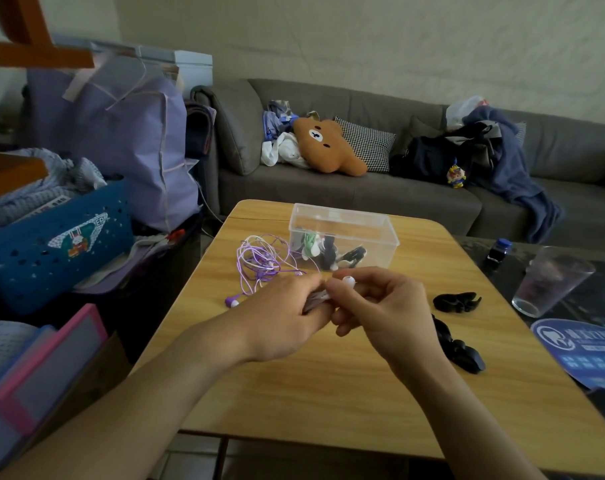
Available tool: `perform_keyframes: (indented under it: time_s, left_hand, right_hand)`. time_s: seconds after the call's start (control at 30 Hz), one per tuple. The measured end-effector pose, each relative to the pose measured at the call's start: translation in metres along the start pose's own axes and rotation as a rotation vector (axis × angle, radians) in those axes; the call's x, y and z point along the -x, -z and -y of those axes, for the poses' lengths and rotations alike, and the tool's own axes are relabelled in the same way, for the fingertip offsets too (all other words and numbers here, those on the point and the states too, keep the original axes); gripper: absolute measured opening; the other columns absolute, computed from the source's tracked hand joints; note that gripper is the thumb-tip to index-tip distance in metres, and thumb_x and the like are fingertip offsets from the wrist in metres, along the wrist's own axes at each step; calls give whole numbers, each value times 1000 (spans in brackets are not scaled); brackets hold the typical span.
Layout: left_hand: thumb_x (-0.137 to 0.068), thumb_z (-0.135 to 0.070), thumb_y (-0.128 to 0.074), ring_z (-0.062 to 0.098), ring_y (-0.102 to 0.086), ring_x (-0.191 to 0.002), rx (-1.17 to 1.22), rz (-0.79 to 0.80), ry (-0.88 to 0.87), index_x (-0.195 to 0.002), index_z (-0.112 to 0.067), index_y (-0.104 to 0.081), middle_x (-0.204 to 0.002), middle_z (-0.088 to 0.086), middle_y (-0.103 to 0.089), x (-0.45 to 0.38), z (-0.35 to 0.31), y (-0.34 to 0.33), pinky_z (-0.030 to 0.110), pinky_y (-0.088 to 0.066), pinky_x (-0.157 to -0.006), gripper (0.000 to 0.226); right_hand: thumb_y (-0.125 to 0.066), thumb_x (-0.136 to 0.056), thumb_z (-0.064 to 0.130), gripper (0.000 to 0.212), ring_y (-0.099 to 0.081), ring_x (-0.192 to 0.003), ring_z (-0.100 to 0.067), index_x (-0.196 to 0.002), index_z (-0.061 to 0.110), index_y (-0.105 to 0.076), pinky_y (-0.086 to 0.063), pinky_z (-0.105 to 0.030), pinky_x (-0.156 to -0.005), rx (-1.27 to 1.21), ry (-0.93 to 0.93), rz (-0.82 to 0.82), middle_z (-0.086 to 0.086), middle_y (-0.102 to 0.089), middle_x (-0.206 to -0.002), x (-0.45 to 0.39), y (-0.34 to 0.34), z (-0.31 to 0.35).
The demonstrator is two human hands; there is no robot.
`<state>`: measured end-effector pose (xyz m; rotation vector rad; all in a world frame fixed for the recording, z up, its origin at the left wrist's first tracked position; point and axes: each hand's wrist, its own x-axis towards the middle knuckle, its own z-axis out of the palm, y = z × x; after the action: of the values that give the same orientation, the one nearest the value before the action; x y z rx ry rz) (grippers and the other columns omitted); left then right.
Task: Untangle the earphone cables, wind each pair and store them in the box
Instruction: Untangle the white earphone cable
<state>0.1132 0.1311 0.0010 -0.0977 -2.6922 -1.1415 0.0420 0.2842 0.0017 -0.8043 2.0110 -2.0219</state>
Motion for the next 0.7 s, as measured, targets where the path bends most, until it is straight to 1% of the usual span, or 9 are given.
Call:
perform_keyframes:
  time_s: [0.07,0.13,0.17,0.23,0.3,0.37,0.53,0.63,0.7]
  left_hand:
    - [-94,-41,-51,19,-48,-65,143,45,45,-93,-16,-63,-70,-2,-57,0,-2,0,40,-43,-64,28]
    - [-88,-31,-49,16,-41,-62,341,113,105,-90,2,-59,-65,4,-49,-1,-3,3,35,-35,-60,35]
    - [-85,-26,-47,17,-40,-61,424,135,117,-84,7,-56,-64,8,-47,0,-4,4,32,-33,-57,34]
    - [-81,-22,-43,23,-41,-61,542,129,111,-71,5,-51,-62,12,-48,-1,-5,7,30,-32,-53,29]
    - [-80,-23,-42,27,-42,-62,614,76,112,-63,-4,-49,-60,12,-50,-2,-5,10,29,-33,-51,27]
    - [-81,-28,-40,25,-42,-57,637,29,130,-59,-10,-51,-58,12,-53,-4,-2,11,27,-33,-50,30]
    - [-77,-26,-42,21,-37,-38,661,-114,173,-53,-4,-55,-53,17,-54,-7,1,11,22,-30,-40,35]
    - [-73,-23,-45,20,-35,-31,688,-242,217,-52,0,-53,-48,17,-53,-8,0,9,19,-26,-37,33]
    - [-76,-18,-46,19,-34,-30,739,-309,257,-48,-3,-52,-45,14,-50,-10,-1,7,21,-24,-39,33]
  right_hand:
    - [-80,-82,19,8,-63,-53,-20,-87,14,-77,-54,-32,-54,69,42,13,-9,-71,-64,0,0,-1]
    - [-78,-84,27,6,-60,-54,-13,-88,22,-77,-50,-25,-54,145,76,49,-1,-72,-68,0,0,-1]
    - [-75,-86,29,8,-60,-55,-11,-91,25,-77,-50,-23,-55,168,85,77,1,-71,-72,-1,-1,-1]
    - [-68,-90,35,15,-66,-63,-12,-100,25,-73,-54,-26,-60,185,109,129,1,-70,-80,-1,-3,-2]
    - [-61,-93,38,20,-70,-75,-18,-102,22,-69,-59,-37,-67,190,154,152,-1,-72,-82,-2,-7,-5]
    - [-59,-94,39,23,-71,-81,-22,-101,19,-67,-59,-42,-73,180,173,160,-3,-73,-82,-2,-10,-7]
    - [-60,-95,26,23,-72,-73,-27,-102,5,-67,-60,-38,-69,-45,136,150,-9,-72,-78,1,-21,-9]
    - [-63,-94,28,23,-71,-75,-35,-98,6,-67,-57,-37,-70,-112,142,103,-12,-71,-79,2,-31,-14]
    - [-66,-91,32,26,-71,-76,-30,-98,7,-68,-55,-34,-69,-99,145,72,-11,-72,-80,2,-32,-14]
